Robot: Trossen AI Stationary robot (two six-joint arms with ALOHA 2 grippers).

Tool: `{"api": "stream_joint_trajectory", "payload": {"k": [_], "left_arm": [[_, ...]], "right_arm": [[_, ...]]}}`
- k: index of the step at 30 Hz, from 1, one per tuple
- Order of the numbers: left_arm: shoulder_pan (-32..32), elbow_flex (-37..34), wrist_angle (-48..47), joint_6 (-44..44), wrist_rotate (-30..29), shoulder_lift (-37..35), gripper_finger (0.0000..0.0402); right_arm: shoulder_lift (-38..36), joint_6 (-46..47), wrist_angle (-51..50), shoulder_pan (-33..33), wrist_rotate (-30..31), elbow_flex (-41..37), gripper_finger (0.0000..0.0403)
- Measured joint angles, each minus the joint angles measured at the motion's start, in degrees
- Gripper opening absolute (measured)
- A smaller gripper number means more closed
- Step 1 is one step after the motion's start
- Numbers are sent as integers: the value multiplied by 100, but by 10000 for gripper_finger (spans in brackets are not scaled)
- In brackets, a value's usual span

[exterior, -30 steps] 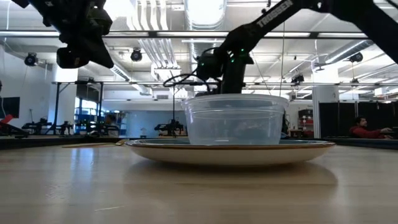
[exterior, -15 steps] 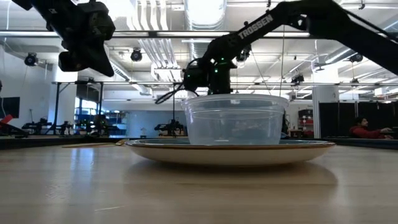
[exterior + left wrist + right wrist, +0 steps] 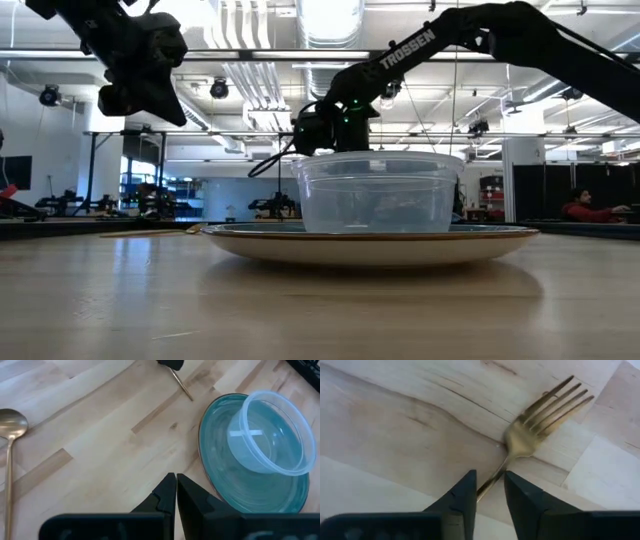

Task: Set table place
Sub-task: Put the fork beside the plate on the table

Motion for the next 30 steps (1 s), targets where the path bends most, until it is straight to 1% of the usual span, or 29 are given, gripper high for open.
{"api": "stream_joint_trajectory", "payload": {"k": [5, 9, 14, 19, 22, 24, 28, 30], "left_arm": [[64, -2, -1, 11, 0, 8, 0], [79, -2, -4, 11, 2, 13, 0], [98, -2, -43, -2, 2, 15, 0], [100, -4, -53, -33, 2, 35, 0], [100, -4, -48, -37, 2, 50, 0], [100, -4, -53, -40, 2, 53, 0], [114, -4, -48, -34, -45, 52, 0], [142, -4, -49, -20, -85, 53, 0]], "right_arm": [[4, -165, 48, 0, 11, -55, 49], [-14, -491, 60, 2, 111, -133, 27], [-67, -705, -18, -40, 193, -229, 12], [-449, -624, -270, -113, 368, -612, 10], [-1030, -442, -228, -124, 327, -1117, 10], [-1484, -211, -170, -83, 148, -1639, 10], [-2487, 524, 435, 78, -273, -3039, 9], [-3054, 1002, 652, 201, -326, -3684, 9]]}}
